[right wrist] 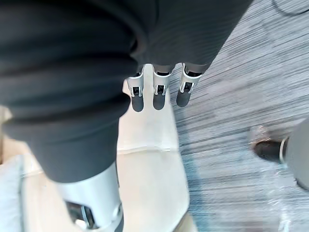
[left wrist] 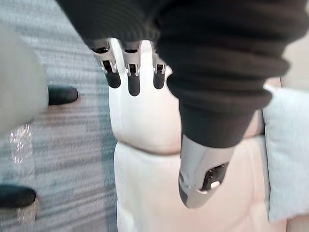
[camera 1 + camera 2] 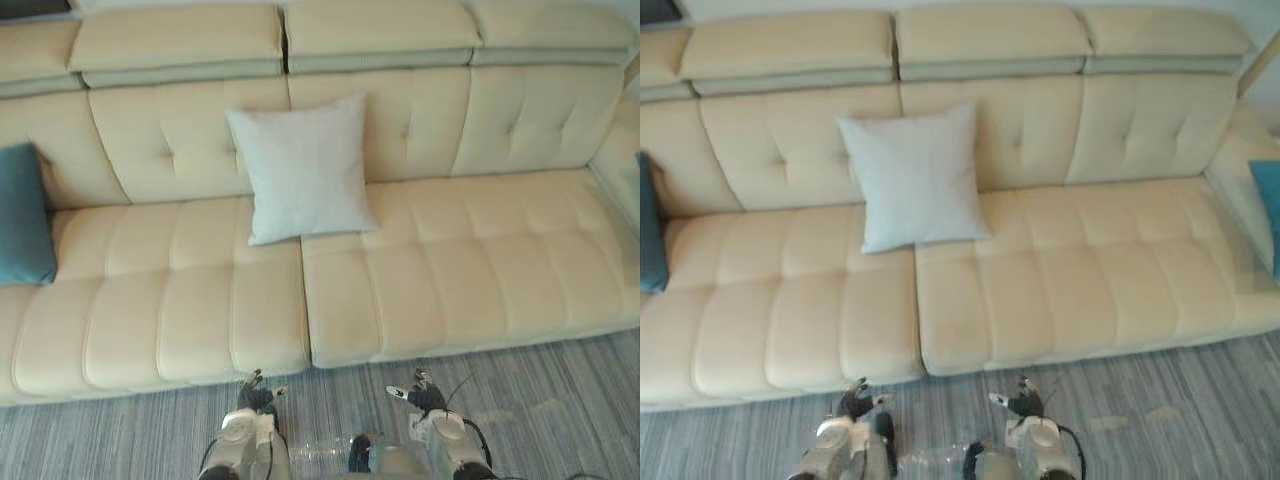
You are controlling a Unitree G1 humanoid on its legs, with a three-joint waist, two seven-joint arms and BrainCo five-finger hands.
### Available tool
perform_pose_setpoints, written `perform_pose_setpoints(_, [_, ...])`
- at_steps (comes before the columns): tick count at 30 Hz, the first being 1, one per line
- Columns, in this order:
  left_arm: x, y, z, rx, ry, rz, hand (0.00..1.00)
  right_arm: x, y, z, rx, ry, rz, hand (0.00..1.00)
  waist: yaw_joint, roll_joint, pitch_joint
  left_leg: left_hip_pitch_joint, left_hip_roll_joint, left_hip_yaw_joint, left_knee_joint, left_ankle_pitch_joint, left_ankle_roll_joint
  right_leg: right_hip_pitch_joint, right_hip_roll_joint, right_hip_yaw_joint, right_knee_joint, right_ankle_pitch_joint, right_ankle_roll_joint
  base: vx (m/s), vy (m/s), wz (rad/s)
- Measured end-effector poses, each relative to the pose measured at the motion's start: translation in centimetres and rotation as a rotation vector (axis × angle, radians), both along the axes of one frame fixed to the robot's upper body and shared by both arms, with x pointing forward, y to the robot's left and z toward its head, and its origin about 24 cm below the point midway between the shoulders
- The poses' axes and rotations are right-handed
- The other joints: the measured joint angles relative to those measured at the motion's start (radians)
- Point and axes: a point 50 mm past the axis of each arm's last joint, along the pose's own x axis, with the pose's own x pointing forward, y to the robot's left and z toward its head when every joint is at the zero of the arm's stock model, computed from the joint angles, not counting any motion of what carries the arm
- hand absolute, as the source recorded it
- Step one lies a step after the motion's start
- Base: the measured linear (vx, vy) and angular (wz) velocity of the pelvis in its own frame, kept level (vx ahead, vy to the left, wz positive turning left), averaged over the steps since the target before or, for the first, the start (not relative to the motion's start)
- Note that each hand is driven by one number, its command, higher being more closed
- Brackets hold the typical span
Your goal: Pick up cushions and gather them together orderly.
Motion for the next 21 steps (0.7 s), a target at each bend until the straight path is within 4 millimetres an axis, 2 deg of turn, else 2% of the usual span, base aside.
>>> perform_pose_setpoints(1, [-0.1, -0.1, 0.0, -0.002, 0.002, -0.001, 0.00, -0.3, -0.2, -0.1, 0.001, 0.005, -0.013, 0.00, -0.002, -0.001, -0.001, 0.004, 0.000, -0.004, -0.012, 0.018, -0.003, -0.001, 0.000, -0.005, 0.000, 0.002, -0.006, -0.18, -0.056, 0.13])
perform_pose_setpoints(2, [-0.2, -0.2, -0.1, -0.001, 0.004, -0.008, 0.00, -0.9, -0.4, -0.3, 0.009, 0.017, -0.039, 0.00, -0.007, -0.008, 0.000, 0.001, -0.003, -0.015, -0.011, 0.021, 0.001, -0.005, -0.018, -0.040, -0.010, -0.006, -0.035, -0.25, -0.054, 0.17])
perform_pose_setpoints(4, [-0.3, -0.4, -0.1, -0.001, 0.008, -0.021, 0.00, -1.7, -1.1, -0.6, 0.013, 0.032, -0.088, 0.00, -0.017, -0.002, 0.002, -0.028, 0.000, -0.026, 0.068, -0.028, 0.026, -0.017, -0.025, -0.065, -0.010, -0.002, -0.048, -0.25, 0.001, 0.19])
perform_pose_setpoints(5, [-0.6, -0.3, -0.3, 0.000, 0.019, -0.020, 0.00, -2.5, -1.6, -0.8, 0.011, 0.051, -0.113, 0.00, -0.020, -0.003, 0.001, -0.042, -0.007, -0.027, 0.173, -0.088, 0.045, -0.022, -0.040, -0.073, -0.010, 0.002, -0.053, -0.20, 0.131, 0.23])
perform_pose_setpoints(6, [-0.8, -0.4, -0.4, 0.002, 0.022, -0.025, 0.00, -3.4, -1.9, -1.1, 0.008, 0.072, -0.132, 0.00, -0.024, -0.005, 0.002, -0.037, -0.019, -0.030, 0.261, -0.144, 0.039, -0.022, -0.053, -0.073, -0.010, 0.007, -0.046, -0.15, 0.158, 0.21])
perform_pose_setpoints(7, [-0.8, -0.4, -0.4, 0.003, 0.024, -0.026, 0.00, -3.7, -2.0, -1.2, 0.006, 0.082, -0.132, 0.00, -0.025, -0.003, 0.001, -0.027, -0.025, -0.032, 0.279, -0.167, 0.033, -0.022, -0.057, -0.071, -0.008, 0.010, -0.040, -0.10, 0.205, 0.07])
perform_pose_setpoints(8, [-1.2, -0.3, -0.5, 0.006, 0.034, -0.027, 0.00, -4.2, -2.4, -1.3, -0.002, 0.095, -0.136, 0.00, -0.025, 0.005, -0.004, 0.012, -0.044, -0.052, 0.250, -0.219, 0.017, -0.039, -0.061, -0.053, 0.008, 0.013, -0.023, -0.05, 0.166, -0.12])
perform_pose_setpoints(9, [-1.5, -0.1, -0.7, 0.011, 0.043, -0.025, 0.00, -4.3, -2.3, -1.4, 0.001, 0.103, -0.136, 0.00, -0.026, 0.007, -0.004, 0.031, -0.058, -0.057, 0.218, -0.244, 0.034, -0.050, -0.065, -0.038, 0.022, 0.014, -0.008, -0.06, 0.180, -0.20])
perform_pose_setpoints(11, [-2.1, 0.5, -0.9, 0.030, 0.067, -0.033, 0.00, -4.9, -1.5, -1.9, 0.031, 0.138, -0.138, 0.00, -0.037, -0.001, -0.014, 0.067, -0.090, -0.034, 0.163, -0.231, 0.052, -0.031, -0.080, -0.008, -0.022, 0.054, 0.026, -0.06, 0.216, -0.24])
perform_pose_setpoints(12, [-2.7, 0.6, -1.2, 0.037, 0.088, -0.042, 0.00, -5.2, -1.5, -2.0, 0.037, 0.146, -0.139, 0.00, -0.039, 0.009, -0.032, 0.088, -0.105, -0.015, 0.126, -0.222, 0.066, -0.016, -0.087, 0.007, -0.066, 0.083, 0.041, -0.04, 0.213, -0.27])
perform_pose_setpoints(13, [-3.0, 0.7, -1.3, 0.040, 0.096, -0.043, 0.00, -5.6, -1.5, -2.1, 0.037, 0.156, -0.143, 0.00, -0.041, 0.007, -0.043, 0.097, -0.112, -0.008, 0.109, -0.218, 0.072, -0.009, -0.087, 0.013, -0.092, 0.101, 0.046, -0.01, 0.154, -0.25])
perform_pose_setpoints(16, [-3.3, 0.8, -1.5, 0.043, 0.110, -0.047, 0.00, -6.0, -1.9, -2.2, 0.040, 0.163, -0.168, 0.00, -0.053, 0.032, -0.080, 0.098, -0.139, 0.009, 0.067, -0.199, 0.097, 0.018, -0.095, 0.026, -0.197, 0.171, 0.066, 0.02, 0.132, -0.12])
perform_pose_setpoints(21, [-4.1, 1.0, -1.9, 0.047, 0.153, -0.055, 0.00, -6.1, -1.8, -2.2, 0.045, 0.165, -0.172, 0.00, -0.053, 0.027, -0.080, 0.136, -0.149, 0.056, 0.034, -0.189, 0.104, 0.047, -0.086, 0.076, -0.286, 0.231, 0.071, 0.04, 0.055, -0.34])
